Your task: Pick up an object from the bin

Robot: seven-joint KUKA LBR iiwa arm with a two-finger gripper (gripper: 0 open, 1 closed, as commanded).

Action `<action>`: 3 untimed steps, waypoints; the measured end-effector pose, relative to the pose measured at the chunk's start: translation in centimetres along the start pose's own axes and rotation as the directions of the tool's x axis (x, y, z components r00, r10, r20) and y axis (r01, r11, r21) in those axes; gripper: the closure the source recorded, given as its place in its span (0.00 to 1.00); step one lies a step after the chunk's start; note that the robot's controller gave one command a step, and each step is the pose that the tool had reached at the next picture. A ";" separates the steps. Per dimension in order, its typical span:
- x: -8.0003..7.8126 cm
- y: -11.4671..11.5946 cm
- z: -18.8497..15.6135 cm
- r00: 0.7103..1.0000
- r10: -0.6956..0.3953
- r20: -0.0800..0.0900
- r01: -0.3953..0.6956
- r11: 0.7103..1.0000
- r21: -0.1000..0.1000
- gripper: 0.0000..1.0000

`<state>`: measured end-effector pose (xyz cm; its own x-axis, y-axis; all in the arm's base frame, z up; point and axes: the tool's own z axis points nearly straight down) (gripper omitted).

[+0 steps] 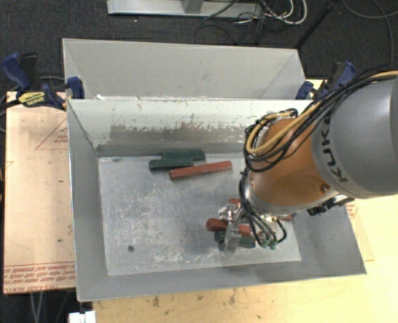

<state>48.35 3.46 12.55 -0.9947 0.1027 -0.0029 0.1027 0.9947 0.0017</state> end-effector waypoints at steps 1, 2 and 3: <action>0.0 0.0 -0.7 1.000 0.000 -0.001 0.000 1.000 0.000 1.00; 0.0 0.0 -1.4 1.000 0.000 -0.001 0.000 1.000 0.000 1.00; 0.0 0.0 -2.0 1.000 -0.001 -0.001 0.001 1.000 0.000 1.00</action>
Offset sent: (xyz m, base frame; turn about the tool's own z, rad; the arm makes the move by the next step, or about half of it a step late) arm -0.0002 0.0000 0.0022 0.0000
